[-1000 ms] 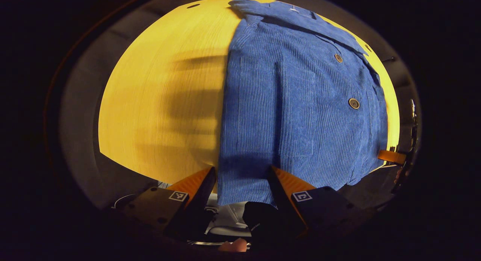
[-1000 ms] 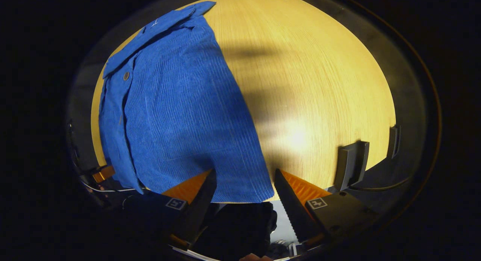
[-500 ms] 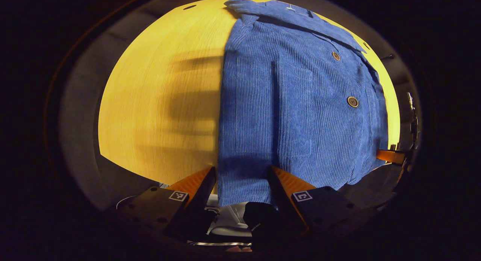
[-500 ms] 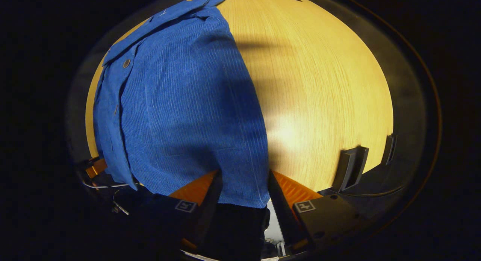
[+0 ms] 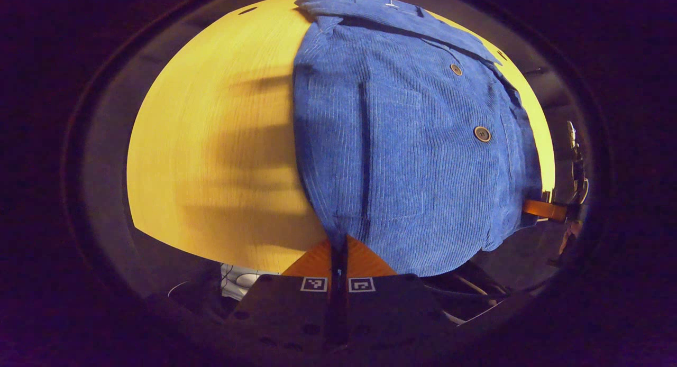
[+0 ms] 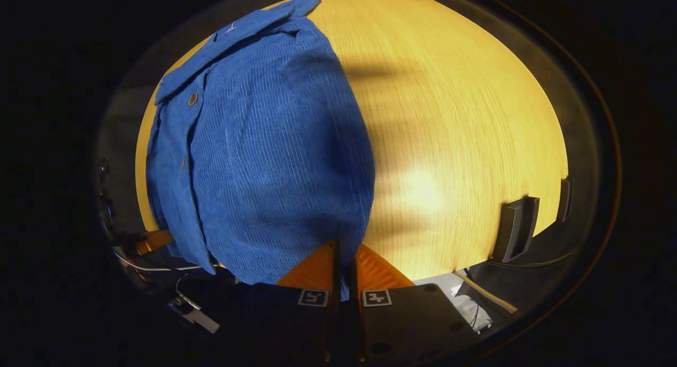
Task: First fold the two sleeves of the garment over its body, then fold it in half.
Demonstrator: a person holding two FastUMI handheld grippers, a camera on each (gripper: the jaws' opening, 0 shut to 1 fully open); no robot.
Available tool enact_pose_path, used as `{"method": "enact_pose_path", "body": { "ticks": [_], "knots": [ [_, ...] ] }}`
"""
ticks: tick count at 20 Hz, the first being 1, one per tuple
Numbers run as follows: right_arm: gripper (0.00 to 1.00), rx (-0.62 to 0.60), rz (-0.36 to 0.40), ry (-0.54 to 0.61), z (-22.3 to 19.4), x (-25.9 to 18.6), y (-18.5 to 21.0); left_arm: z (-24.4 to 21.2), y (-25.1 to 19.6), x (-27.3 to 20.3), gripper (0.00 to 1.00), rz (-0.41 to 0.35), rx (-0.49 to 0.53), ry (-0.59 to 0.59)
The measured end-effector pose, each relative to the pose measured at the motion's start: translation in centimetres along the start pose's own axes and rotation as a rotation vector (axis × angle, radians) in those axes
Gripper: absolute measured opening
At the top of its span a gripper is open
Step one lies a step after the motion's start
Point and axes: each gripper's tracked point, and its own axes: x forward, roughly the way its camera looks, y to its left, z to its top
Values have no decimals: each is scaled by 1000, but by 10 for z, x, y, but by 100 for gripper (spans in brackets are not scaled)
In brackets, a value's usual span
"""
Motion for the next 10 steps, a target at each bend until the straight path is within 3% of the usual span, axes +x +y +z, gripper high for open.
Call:
{"method": "enact_pose_path", "body": {
  "ticks": [1, 3, 4, 5, 10],
  "knots": [
    [3, 4, 2, 0, -1, 0, 1, -1, 1, 0, 0, -1, 9, 2],
    [2, -30, -5, -15, -1, 1, 1, -5, -4, 0, 0, -41, 22, 22],
    [11, -47, -8, -17, -2, 0, 2, -6, -7, 0, 0, -75, 19, 34],
    [2, -60, -6, -20, -3, -1, 5, -5, -10, -2, 0, -111, 11, 41],
    [2, -114, 44, -71, 2, -28, 24, -2, -9, -22, 0, -195, -79, 35]
  ]
}}
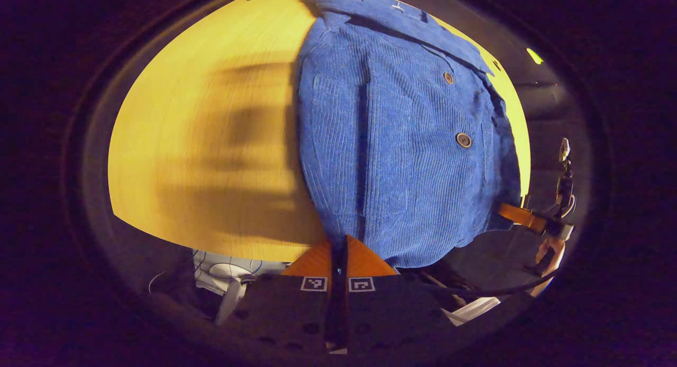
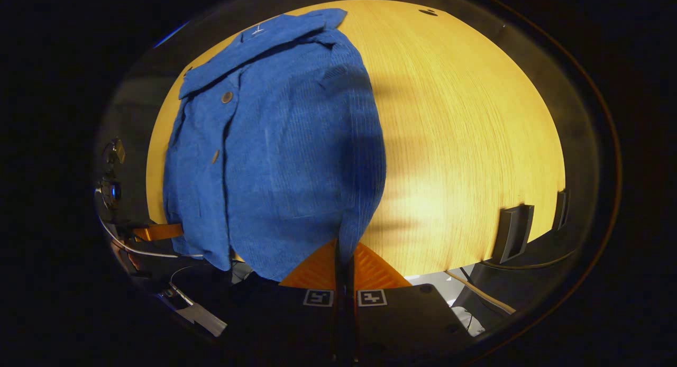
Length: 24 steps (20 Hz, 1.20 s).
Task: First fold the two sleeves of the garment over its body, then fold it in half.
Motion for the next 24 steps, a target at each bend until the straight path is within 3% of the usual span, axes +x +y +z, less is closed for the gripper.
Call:
{"method": "enact_pose_path", "body": {
  "ticks": [7, 10, 12, 18, 22, 24],
  "knots": [
    [2, -35, 91, -80, 25, -51, 48, 11, -12, -41, 0, -15, 71, -78],
    [2, -31, 107, -105, 49, -65, 57, 30, -26, -68, 0, -83, 55, -121],
    [2, -36, 126, -123, 69, -77, 67, 49, -27, -84, 0, -77, 64, -165],
    [2, -71, 143, -166, 148, -102, 92, 108, -22, -128, 0, -75, 43, -226],
    [2, -14, 169, -183, 210, -111, 107, 153, -24, -159, 0, -115, 8, -244],
    [2, -10, 158, -206, 249, -115, 106, 182, -18, -170, 0, -83, 5, -260]
  ]
}}
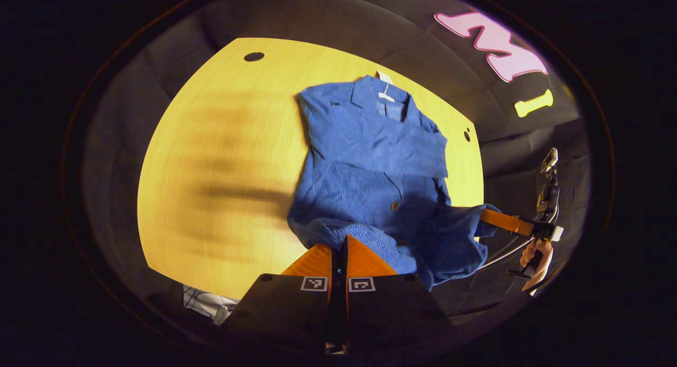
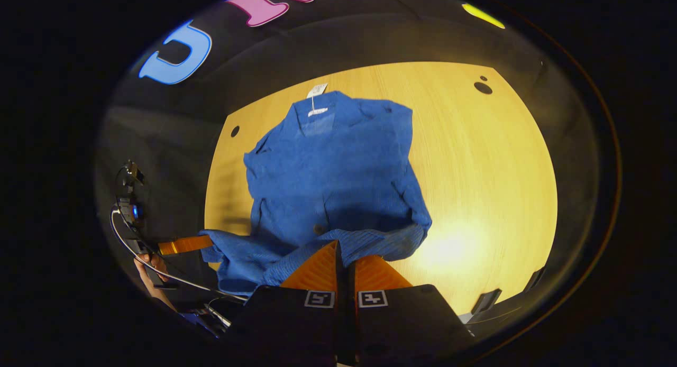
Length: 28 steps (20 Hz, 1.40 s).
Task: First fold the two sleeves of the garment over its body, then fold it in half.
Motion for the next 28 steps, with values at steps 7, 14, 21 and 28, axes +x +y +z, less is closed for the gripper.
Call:
{"method": "enact_pose_path", "body": {
  "ticks": [7, 14, 21, 28],
  "knots": [
    [2, -22, -24, -63, 149, 57, -25, 120, 8, 11, 0, 70, -84, -58],
    [0, -21, -22, 52, 190, 167, -58, 185, 30, 95, 0, 124, -252, 27],
    [59, 57, 72, 0, 209, 198, -58, 202, 40, 114, 11, 48, -310, -55],
    [84, 58, 132, -143, 231, 169, -48, 217, 29, 99, 64, -73, -377, -219]
  ]
}}
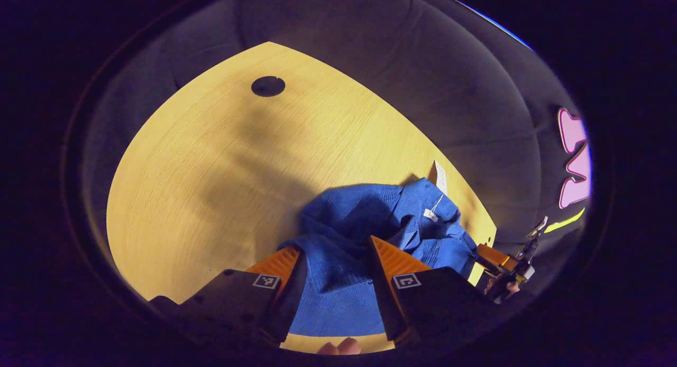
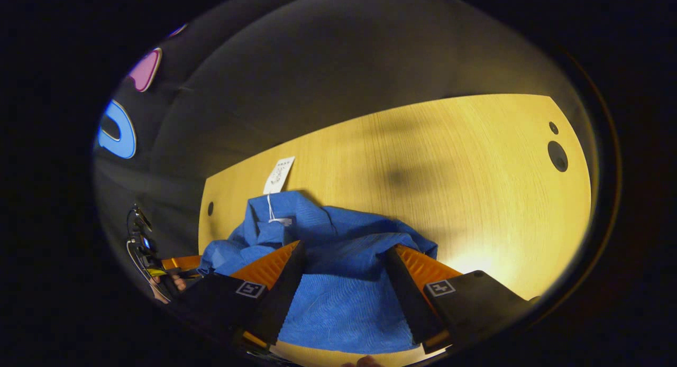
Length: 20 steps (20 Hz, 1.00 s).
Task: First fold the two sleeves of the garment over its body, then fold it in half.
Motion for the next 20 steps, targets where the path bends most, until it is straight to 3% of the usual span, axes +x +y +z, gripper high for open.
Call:
{"method": "enact_pose_path", "body": {
  "ticks": [1, 2, 4, 5, 8, 11, 12, 20],
  "knots": [
    [95, 1, -1, -39, 8, -2, 0, 4, 3, -2, 58, -12, -25, -29],
    [87, 16, -1, -72, 17, -5, -1, 7, 4, -3, 64, -34, -61, -38],
    [85, 67, 9, -102, 28, -19, 0, 0, 7, -7, 61, -56, -139, -3],
    [98, 64, 3, -116, 32, -25, -2, -2, 10, -8, 64, -56, -169, 2],
    [98, 6, -10, -108, 23, -33, -4, -11, 6, -16, 65, -85, -232, 55],
    [99, -43, 11, -98, 13, -37, 11, -9, 5, -42, 86, -67, -192, 51],
    [99, -53, 22, -101, 12, -41, 18, -7, 1, -45, 82, -68, -177, 34],
    [98, -165, 115, -205, -5, -107, 83, -2, -39, -110, 83, -140, -29, -151]
  ]
}}
